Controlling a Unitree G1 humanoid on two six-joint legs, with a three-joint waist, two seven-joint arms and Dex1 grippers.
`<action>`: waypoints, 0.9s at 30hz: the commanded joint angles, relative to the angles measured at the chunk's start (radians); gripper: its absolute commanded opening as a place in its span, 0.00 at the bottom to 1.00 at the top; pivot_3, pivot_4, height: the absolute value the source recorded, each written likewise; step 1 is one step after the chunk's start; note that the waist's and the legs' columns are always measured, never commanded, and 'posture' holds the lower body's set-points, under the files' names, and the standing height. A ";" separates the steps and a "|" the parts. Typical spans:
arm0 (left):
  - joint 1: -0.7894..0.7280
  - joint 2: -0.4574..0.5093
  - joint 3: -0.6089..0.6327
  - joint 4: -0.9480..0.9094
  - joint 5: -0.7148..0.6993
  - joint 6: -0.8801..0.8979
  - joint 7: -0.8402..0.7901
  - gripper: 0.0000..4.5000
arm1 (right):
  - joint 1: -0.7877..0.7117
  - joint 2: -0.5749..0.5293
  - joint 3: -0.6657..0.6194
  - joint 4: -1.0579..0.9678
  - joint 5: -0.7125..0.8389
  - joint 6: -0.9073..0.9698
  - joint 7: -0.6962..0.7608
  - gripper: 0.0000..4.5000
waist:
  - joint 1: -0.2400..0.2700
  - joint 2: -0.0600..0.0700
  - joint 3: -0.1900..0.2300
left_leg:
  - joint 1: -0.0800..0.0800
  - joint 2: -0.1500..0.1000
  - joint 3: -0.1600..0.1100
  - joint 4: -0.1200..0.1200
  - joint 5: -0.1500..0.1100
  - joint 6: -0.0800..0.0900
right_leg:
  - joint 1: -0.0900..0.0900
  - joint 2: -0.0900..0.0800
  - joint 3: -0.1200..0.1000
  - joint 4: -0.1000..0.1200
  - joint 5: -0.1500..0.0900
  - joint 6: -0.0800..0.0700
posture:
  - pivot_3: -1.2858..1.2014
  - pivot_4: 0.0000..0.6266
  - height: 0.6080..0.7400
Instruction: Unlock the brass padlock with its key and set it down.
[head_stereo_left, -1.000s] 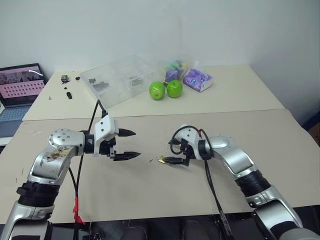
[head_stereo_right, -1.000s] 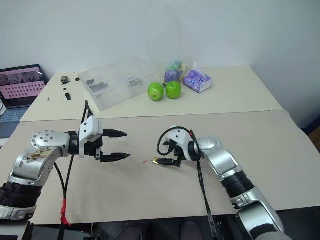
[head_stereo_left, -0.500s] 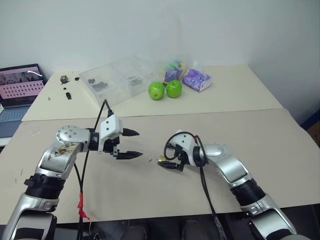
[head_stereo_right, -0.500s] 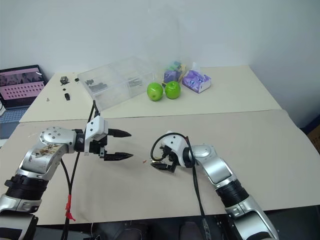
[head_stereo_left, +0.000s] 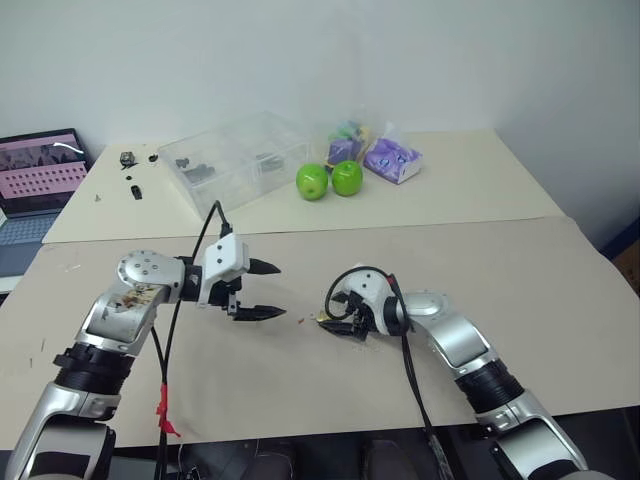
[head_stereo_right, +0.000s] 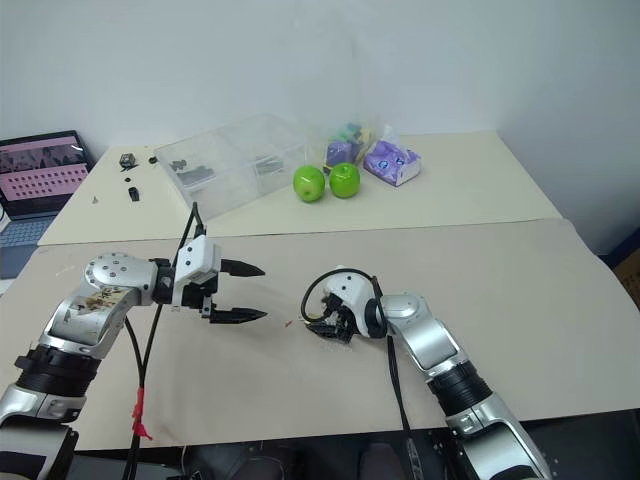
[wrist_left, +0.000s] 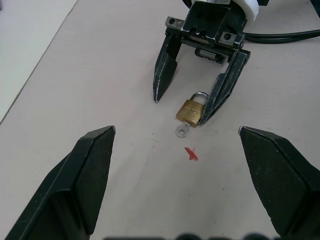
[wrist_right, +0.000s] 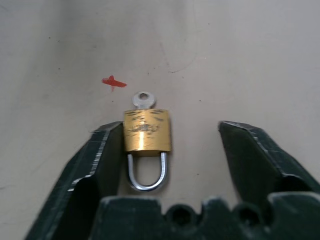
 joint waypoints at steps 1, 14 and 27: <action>-0.035 -0.001 0.009 0.005 0.003 -0.019 -0.005 0.94 | 0.015 -0.005 0.009 -0.007 -0.009 -0.007 0.011 0.47 | 0.000 0.000 0.000 | 0.000 0.000 0.000 0.000 0.000 0.000 | 0.000 0.000 0.000 0.000 0.000 0.000 | 0.52 0.24 1.00; -0.067 -0.058 -0.002 0.031 -0.007 0.115 0.048 0.94 | -0.042 -0.110 0.000 -0.119 -0.059 -0.089 0.076 0.20 | 0.005 0.000 0.000 | 0.000 -0.001 0.001 0.001 0.000 0.000 | 0.000 -0.001 -0.001 -0.001 0.000 0.000 | 0.52 0.24 1.00; -0.278 -0.179 0.090 0.095 -0.270 0.833 0.137 0.94 | -0.139 -0.219 -0.041 -0.294 -0.087 -0.157 0.125 0.20 | -0.006 -0.001 0.001 | 0.000 0.004 0.000 0.003 0.000 0.000 | 0.001 0.006 -0.002 0.001 0.000 0.000 | 0.52 0.24 1.00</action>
